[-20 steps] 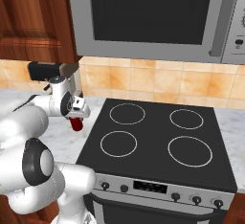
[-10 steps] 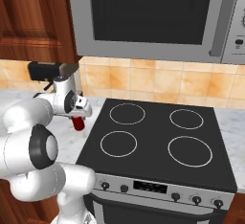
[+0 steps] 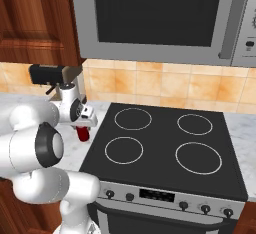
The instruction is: Four empty soda cans are scattered around the kitchen. Gather all the cans and cluster them next to the stove for recycling.
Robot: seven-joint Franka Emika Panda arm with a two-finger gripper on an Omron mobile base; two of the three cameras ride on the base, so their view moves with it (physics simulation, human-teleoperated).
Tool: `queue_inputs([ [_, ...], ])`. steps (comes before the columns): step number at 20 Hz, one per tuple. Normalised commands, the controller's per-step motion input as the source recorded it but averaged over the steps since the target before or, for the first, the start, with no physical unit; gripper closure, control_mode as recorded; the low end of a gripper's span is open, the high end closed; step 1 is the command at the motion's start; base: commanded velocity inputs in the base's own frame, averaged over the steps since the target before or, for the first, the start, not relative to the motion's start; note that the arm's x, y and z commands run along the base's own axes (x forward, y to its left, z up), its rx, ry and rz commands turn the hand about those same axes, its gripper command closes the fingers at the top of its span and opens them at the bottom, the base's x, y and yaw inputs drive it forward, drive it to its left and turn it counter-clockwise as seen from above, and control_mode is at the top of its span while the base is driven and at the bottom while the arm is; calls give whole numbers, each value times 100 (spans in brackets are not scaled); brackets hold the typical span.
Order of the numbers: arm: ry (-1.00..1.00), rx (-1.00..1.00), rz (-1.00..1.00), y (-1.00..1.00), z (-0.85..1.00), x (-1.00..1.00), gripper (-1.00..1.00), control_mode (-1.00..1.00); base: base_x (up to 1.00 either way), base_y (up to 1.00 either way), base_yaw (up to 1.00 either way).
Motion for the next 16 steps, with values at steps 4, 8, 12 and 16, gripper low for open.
queue_inputs([
  [4, 3, 0, 0, 0, -19, 0, 100, -100, 0, 0, 0],
  [8, 1, 0, 0, 0, -1, 0, 100, -100, 0, 0, 0],
  [12, 0, 0, 0, 0, 0, 0, 100, -100, 0, 0, 0],
  [16, 0, 0, 0, 0, 0, 0, -100, -100, 0, 0, 0],
])
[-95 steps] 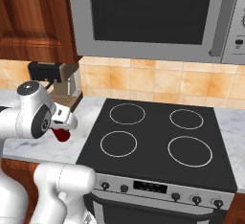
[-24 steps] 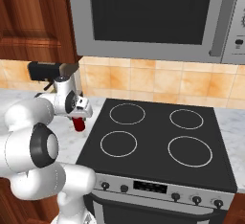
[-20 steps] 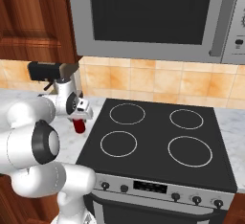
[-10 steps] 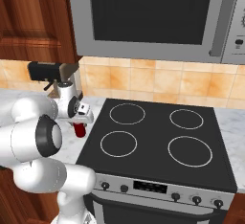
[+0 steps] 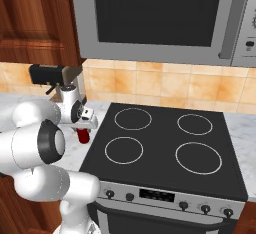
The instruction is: Four empty soda cans are scattered around the kitchen. Gather all the cans and cluster them next to the stove for recycling.
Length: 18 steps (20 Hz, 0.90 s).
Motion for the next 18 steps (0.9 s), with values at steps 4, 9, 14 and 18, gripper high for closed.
queue_inputs([
  [4, 0, 0, 0, 0, 0, 0, -100, -100, 0, 0, 0],
  [9, 0, 0, 0, 0, 0, 0, -100, -100, 0, 0, 0],
  [14, 0, 0, 0, -3, 0, 2, -100, -100, 0, 0, 0],
  [18, 0, 0, 0, -3, 0, 2, -100, -100, 0, 0, 0],
])
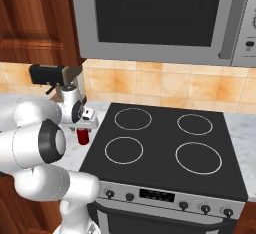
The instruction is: Four empty soda cans are scattered around the kitchen. Gather all the cans and cluster them next to the stove for recycling.
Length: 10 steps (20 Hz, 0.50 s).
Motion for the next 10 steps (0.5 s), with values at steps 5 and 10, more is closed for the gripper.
queue_inputs([
  [5, -5, 0, 0, -9, 2, -55, -100, -100, 0, 0, 0],
  [10, -23, 1, 0, -21, 35, -85, -100, -100, 0, 0, 0],
])
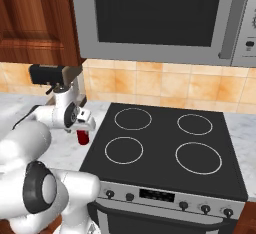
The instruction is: Four empty soda cans are scattered around the kitchen. Gather all the cans and cluster them next to the stove for recycling.
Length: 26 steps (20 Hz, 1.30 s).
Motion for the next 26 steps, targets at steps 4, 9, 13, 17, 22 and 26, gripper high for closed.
queue_inputs([
  [4, -26, 4, 0, -25, 49, -99, -100, -100, 0, 0, 0],
  [9, -14, 9, 0, -19, 46, -100, -100, -100, 0, 0, 0],
  [13, -2, 8, 0, -8, 45, -100, -100, -100, 0, 0, 0],
  [17, 3, 1, -1, -15, 20, -88, -100, -100, 0, 0, 0],
  [22, 7, -3, -5, -31, 0, -17, -100, -100, 0, 0, 0],
  [26, 1, -5, -4, -32, 0, 33, -100, -100, 0, 0, 0],
])
